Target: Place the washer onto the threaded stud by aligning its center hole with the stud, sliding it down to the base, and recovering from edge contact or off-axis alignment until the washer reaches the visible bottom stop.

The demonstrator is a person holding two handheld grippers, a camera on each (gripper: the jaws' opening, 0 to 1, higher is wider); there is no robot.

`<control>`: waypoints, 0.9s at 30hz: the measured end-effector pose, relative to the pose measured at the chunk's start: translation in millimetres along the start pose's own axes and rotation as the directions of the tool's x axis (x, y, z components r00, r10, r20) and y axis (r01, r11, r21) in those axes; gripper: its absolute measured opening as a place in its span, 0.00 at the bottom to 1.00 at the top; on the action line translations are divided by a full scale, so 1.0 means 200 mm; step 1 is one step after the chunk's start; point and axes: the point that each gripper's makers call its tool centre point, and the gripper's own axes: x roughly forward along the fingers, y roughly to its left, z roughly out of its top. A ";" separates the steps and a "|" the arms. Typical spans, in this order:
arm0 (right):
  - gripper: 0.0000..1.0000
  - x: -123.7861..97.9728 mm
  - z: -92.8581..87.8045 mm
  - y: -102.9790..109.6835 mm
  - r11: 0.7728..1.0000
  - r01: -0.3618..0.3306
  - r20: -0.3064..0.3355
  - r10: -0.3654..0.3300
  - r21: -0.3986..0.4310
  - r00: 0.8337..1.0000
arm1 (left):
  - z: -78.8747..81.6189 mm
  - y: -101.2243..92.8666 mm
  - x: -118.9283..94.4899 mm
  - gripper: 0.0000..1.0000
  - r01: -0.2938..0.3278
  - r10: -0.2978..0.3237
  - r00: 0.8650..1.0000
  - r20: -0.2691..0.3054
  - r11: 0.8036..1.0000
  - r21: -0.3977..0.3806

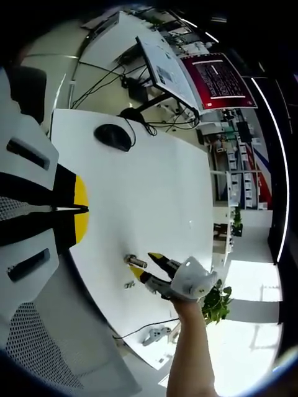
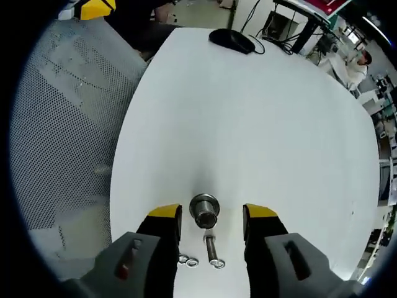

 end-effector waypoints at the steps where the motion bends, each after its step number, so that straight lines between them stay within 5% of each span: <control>1: 0.42 -0.02 -0.01 -0.01 1.000 0.010 0.011 -0.010 0.007 1.000 | 0.00 0.00 0.00 0.00 0.000 0.000 1.000 0.001 1.000 0.000; 5: 0.42 -0.11 -0.03 -0.05 0.994 0.071 0.082 -0.077 0.078 0.994 | 0.00 0.00 0.00 0.00 -0.001 0.001 1.000 0.005 1.000 -0.002; 13: 0.42 -0.26 -0.10 -0.09 0.959 0.144 0.245 -0.205 0.243 0.948 | 0.01 0.00 0.00 0.00 -0.005 0.005 1.000 0.010 1.000 -0.006; 20: 0.42 -0.36 -0.21 -0.05 0.923 0.129 0.286 -0.242 0.363 0.927 | 0.01 0.01 -0.01 0.00 -0.012 0.012 1.000 0.019 1.000 -0.016; 27: 0.40 -0.48 -0.27 0.06 0.872 0.071 0.367 -0.276 0.484 0.889 | 0.01 0.01 -0.01 0.00 -0.011 0.011 1.000 0.012 1.000 -0.011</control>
